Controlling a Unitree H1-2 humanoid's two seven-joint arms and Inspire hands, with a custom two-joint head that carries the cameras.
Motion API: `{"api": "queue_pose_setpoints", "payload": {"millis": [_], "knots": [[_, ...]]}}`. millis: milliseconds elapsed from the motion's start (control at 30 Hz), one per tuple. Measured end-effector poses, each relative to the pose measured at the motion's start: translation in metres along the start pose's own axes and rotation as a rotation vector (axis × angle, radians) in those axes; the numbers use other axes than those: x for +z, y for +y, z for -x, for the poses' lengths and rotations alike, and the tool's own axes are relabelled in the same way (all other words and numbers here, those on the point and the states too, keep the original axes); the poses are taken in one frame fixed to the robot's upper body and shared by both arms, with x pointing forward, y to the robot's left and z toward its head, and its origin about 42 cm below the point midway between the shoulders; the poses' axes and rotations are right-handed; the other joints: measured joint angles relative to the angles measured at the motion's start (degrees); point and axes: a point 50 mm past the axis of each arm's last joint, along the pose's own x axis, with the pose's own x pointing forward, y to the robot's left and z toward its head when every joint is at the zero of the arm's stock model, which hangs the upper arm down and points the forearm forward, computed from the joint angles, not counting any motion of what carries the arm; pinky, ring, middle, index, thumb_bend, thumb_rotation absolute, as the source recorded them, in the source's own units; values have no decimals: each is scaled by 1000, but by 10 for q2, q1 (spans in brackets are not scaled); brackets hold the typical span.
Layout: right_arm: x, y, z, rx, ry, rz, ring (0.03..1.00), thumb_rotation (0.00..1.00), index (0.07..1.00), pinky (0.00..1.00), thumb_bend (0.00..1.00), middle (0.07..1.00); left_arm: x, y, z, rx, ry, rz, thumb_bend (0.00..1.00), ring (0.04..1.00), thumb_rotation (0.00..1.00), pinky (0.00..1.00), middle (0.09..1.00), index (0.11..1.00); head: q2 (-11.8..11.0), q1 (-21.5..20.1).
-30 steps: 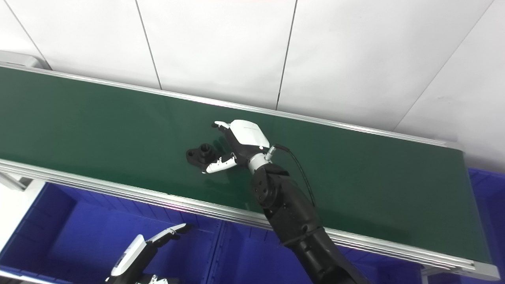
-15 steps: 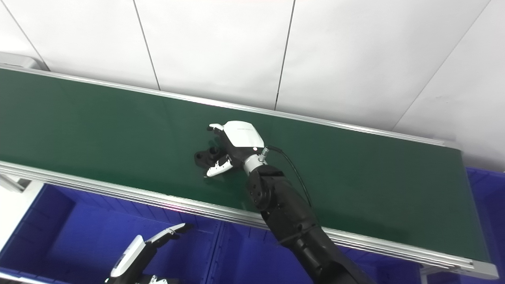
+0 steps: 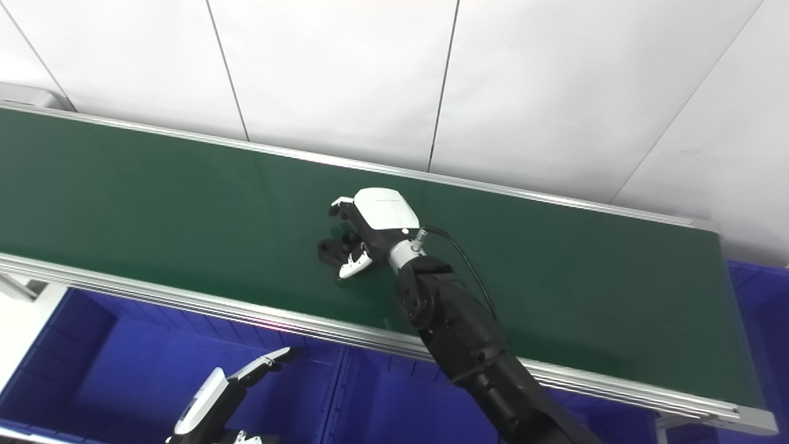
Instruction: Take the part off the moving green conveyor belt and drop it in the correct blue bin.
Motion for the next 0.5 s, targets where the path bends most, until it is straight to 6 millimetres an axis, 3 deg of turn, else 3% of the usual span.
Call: {"api": "queue_pose_setpoints", "payload": {"millis": [133,500], "knots": [[-1,2,7,45,-17,25,400,0,533,384,516,498,1,1,0,12,-9,-6,787,841,910,787,865,859,4,-4],[0,-3,18,87,-18,71,389,0,529,353,514,499,6,1,-2,18,-31,3,766,844,908,796,867,861,13,-8]]}}
